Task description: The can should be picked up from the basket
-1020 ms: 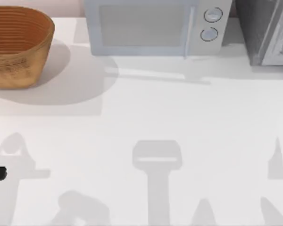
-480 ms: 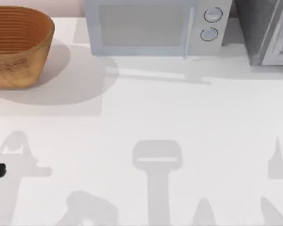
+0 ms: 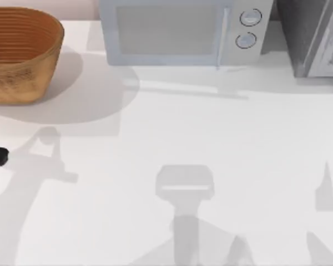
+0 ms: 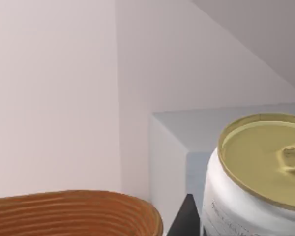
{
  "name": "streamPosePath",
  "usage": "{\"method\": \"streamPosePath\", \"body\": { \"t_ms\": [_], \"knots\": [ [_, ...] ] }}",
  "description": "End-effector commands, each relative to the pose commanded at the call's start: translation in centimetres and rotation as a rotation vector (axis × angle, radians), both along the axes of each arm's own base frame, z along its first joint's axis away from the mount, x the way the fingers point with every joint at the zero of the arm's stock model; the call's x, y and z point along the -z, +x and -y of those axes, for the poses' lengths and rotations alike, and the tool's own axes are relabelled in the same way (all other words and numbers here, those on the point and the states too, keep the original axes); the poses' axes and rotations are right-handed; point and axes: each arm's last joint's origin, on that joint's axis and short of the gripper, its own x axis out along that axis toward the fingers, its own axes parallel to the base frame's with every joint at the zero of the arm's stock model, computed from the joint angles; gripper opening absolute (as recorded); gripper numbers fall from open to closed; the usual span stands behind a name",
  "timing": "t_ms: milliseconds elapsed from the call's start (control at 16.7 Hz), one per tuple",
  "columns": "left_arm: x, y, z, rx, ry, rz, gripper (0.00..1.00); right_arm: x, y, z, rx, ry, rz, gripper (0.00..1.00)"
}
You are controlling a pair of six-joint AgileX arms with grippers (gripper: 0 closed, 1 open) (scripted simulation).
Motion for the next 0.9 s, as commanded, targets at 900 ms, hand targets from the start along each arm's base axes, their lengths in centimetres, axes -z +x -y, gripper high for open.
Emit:
{"method": "streamPosePath", "body": {
  "t_ms": [900],
  "knots": [
    [-5.3, 12.0, 3.4, 0.466, 0.066, 0.129, 0.0, 0.0, 0.0, 0.0, 0.0, 0.0, 0.0, 1.0]
  ]
}}
